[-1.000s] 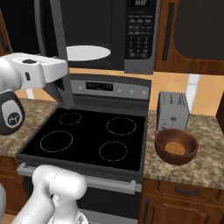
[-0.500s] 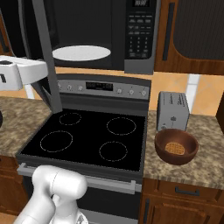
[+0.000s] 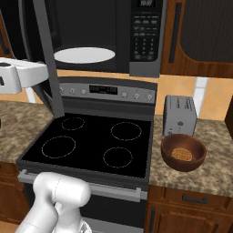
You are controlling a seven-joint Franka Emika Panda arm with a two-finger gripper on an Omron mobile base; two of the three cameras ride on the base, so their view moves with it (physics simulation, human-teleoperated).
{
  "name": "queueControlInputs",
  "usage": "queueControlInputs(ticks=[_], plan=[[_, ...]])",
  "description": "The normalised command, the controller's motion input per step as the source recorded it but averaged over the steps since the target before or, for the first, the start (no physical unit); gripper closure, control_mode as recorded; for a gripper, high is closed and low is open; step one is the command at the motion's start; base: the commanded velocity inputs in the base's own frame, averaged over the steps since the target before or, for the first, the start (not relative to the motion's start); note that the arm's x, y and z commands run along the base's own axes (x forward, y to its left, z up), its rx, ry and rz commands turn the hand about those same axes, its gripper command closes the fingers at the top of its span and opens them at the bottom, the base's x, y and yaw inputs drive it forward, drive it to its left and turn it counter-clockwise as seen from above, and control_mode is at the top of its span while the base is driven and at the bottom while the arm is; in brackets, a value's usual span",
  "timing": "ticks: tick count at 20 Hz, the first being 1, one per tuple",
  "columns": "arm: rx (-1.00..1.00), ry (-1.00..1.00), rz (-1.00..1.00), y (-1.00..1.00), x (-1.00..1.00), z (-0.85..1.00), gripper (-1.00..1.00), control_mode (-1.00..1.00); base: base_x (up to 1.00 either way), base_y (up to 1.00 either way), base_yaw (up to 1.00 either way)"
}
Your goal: Open the microwave, place the bowl with waffle inside the microwave, then close the microwave door and turn it on.
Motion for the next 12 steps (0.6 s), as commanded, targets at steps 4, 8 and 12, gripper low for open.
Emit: queueControlInputs(ticks=[4, 8, 12], plan=[[0.0, 0.0, 0.0, 0.0, 0.0, 0.0, -1.0, -1.0, 0.0, 0.0, 0.0], [0.0, 0.0, 0.0, 0.0, 0.0, 0.0, -1.0, -1.0, 0.0, 0.0, 0.0], [0.0, 0.0, 0.0, 0.0, 0.0, 0.0, -1.0, -1.0, 0.0, 0.0, 0.0]])
